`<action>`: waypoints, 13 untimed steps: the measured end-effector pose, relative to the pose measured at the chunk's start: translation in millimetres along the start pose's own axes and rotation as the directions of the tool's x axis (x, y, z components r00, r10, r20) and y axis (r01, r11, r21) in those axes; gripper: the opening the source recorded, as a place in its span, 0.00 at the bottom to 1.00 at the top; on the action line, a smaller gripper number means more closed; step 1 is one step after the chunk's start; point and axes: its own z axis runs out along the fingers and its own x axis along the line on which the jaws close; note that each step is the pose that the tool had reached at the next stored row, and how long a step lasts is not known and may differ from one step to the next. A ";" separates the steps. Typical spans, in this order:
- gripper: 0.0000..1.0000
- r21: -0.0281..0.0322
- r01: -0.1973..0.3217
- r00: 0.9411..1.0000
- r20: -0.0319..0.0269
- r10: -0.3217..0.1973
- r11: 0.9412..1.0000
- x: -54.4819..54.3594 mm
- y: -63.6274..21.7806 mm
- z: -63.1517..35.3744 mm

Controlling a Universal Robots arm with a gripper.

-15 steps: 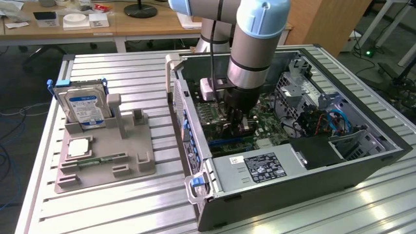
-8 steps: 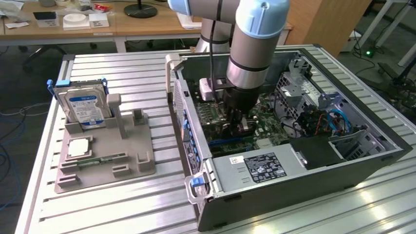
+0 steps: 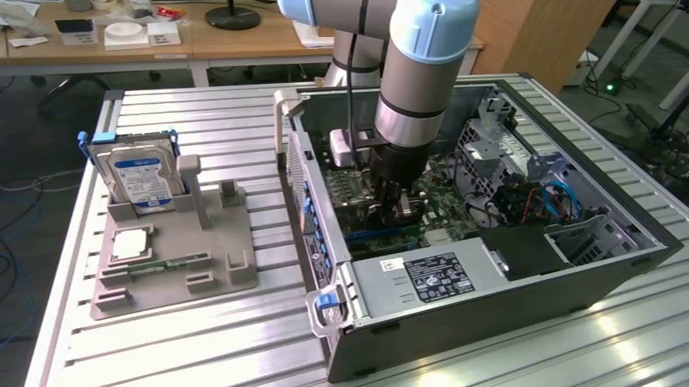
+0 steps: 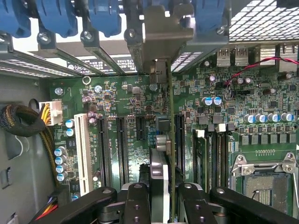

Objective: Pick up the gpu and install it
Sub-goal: 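Insert the gpu into the slot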

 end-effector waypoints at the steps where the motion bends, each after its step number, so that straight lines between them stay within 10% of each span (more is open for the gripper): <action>1: 0.28 0.000 0.000 1.000 0.000 0.000 1.000 0.0 0.0 0.0; 13: 0.28 0.000 0.000 1.000 0.000 0.000 1.000 0.0 -0.1 2.2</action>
